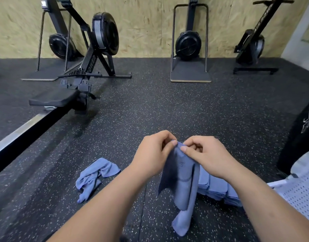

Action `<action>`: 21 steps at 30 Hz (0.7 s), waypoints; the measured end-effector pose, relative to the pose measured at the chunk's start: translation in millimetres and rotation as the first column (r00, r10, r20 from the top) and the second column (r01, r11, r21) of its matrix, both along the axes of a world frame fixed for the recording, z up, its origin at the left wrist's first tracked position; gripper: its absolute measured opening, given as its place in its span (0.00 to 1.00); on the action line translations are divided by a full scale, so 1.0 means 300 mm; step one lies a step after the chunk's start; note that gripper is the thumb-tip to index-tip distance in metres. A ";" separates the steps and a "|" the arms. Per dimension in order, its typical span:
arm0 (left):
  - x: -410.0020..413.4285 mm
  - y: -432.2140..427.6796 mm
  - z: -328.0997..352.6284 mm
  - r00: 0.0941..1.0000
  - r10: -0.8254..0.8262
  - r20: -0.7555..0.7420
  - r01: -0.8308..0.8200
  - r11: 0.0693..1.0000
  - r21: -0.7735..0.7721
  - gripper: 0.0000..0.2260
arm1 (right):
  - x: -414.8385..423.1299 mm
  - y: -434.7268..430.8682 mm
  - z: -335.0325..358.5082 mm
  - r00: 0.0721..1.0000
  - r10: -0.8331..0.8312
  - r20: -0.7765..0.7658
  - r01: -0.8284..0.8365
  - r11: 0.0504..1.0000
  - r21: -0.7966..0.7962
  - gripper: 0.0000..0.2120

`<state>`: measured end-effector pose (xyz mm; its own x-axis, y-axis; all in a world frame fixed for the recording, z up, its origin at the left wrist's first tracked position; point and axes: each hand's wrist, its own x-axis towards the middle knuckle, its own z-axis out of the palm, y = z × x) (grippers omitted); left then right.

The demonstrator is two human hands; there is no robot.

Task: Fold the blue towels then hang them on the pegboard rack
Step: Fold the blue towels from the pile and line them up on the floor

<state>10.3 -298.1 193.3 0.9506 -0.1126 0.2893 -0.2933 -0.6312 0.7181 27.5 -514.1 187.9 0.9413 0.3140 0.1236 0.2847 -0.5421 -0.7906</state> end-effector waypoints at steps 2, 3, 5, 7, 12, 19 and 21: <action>0.016 0.014 0.000 0.999 0.049 0.011 -0.049 0.999 0.019 0.04 | 0.022 -0.007 -0.008 0.999 0.040 -0.018 -0.040 0.999 -0.021 0.03; 0.023 0.022 0.001 0.997 0.075 0.020 -0.076 0.997 0.017 0.04 | 0.035 -0.015 -0.011 0.998 0.060 -0.032 -0.061 0.998 -0.028 0.03; 0.038 0.046 0.001 0.989 0.147 0.036 -0.147 0.989 0.015 0.05 | 0.060 -0.039 -0.013 0.996 0.075 -0.056 -0.077 0.997 -0.032 0.03; 0.055 0.079 0.004 0.969 0.241 0.056 -0.243 0.970 0.031 0.05 | 0.079 -0.065 -0.009 0.993 0.076 -0.093 -0.076 0.997 0.004 0.04; 0.108 0.185 0.017 0.869 0.492 0.060 -0.487 0.870 -0.078 0.06 | 0.130 -0.129 -0.003 0.990 0.050 -0.131 -0.046 0.998 0.037 0.04; 0.113 0.166 -0.016 0.966 0.244 -0.090 -0.251 0.964 -0.085 0.07 | 0.149 -0.102 -0.010 1.000 -0.028 -0.004 0.028 0.999 -0.034 0.04; 0.098 0.111 -0.026 0.992 0.071 -0.106 -0.078 0.995 -0.060 0.14 | 0.139 -0.061 -0.006 1.000 0.009 0.023 -0.008 0.999 -0.034 0.03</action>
